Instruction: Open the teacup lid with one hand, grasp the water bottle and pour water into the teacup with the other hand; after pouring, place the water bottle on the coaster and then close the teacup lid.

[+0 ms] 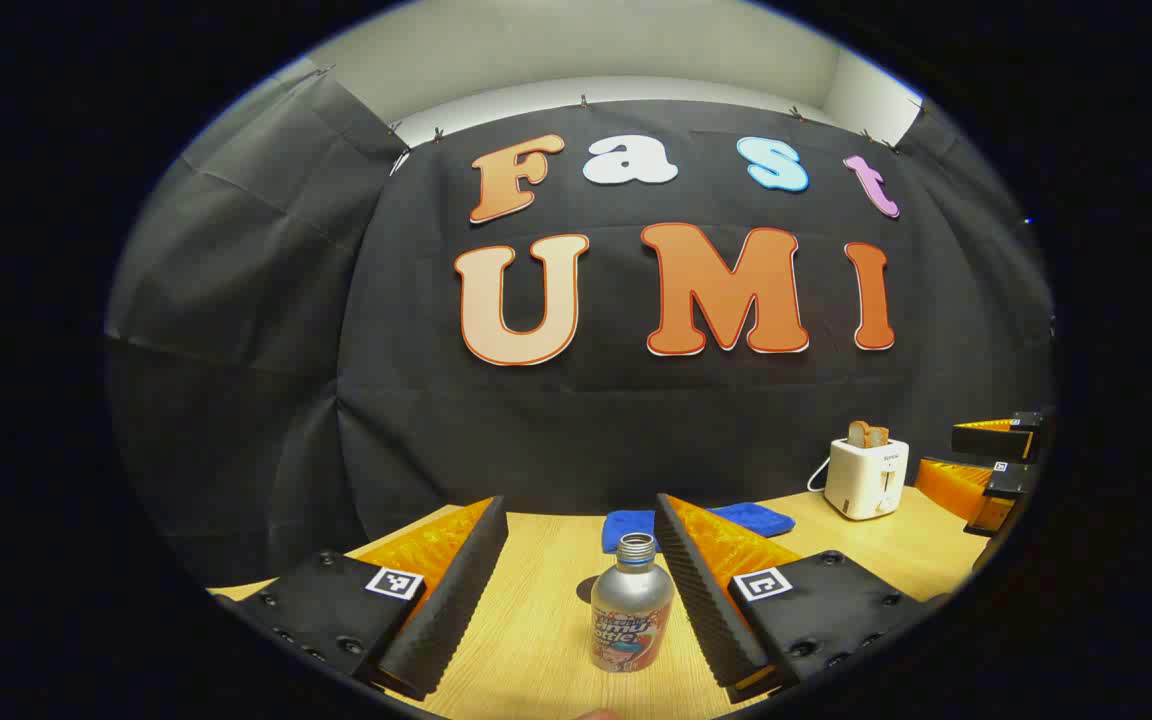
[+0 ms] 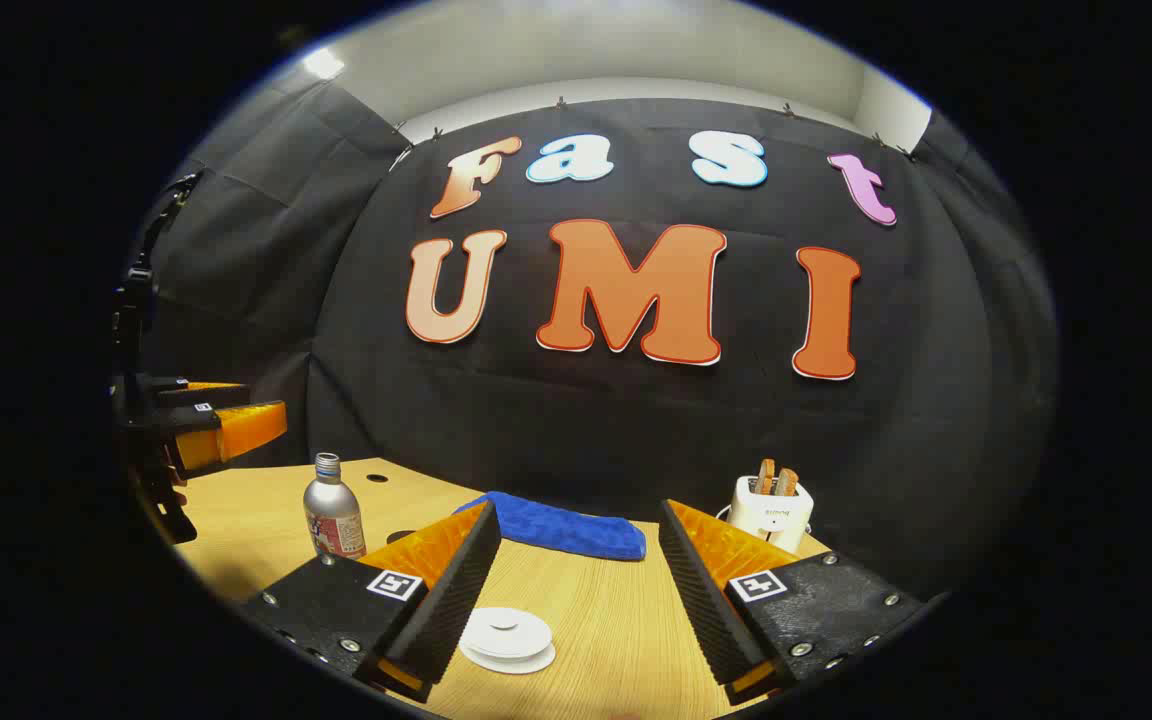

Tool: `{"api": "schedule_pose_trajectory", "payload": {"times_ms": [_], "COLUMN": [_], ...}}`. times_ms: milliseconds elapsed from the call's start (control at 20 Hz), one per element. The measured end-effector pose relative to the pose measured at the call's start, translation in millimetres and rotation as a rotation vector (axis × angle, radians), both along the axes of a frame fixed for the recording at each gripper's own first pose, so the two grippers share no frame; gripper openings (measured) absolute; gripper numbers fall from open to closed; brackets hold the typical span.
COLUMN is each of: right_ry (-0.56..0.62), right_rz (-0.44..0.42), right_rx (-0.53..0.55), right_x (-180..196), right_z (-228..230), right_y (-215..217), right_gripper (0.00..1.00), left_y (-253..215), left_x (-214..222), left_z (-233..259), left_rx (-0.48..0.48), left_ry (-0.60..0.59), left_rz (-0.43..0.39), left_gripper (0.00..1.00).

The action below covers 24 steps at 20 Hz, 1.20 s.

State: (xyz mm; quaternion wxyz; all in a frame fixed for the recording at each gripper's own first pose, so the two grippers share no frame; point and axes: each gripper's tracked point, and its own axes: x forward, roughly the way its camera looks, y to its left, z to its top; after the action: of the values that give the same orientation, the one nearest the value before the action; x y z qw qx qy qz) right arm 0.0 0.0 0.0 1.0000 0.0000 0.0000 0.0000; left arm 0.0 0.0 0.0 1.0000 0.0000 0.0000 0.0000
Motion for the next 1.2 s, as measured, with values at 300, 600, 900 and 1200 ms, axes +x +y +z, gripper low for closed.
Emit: {"api": "schedule_pose_trajectory", "payload": {"times_ms": [300,600,900,1200], "right_ry": [0.008,0.01,0.021,0.098], "right_rz": [0.002,0.012,0.032,0.091], "right_rx": [0.007,0.005,0.018,0.019], "right_x": [2,4,6,11], "right_z": [-1,-2,-4,-35], "right_y": [-1,1,4,26], "right_gripper": [0.95,0.96,0.96,0.94], "left_y": [3,4,5,-3], "left_x": [1,3,5,1], "left_z": [-2,-4,-4,-16], "left_rx": [0.01,0.013,0.01,0.011], "left_ry": [0.007,0.01,0.012,0.032], "left_rz": [0.011,0.008,0.018,-0.016], "left_gripper": [0.97,0.97,0.97,0.97]}}
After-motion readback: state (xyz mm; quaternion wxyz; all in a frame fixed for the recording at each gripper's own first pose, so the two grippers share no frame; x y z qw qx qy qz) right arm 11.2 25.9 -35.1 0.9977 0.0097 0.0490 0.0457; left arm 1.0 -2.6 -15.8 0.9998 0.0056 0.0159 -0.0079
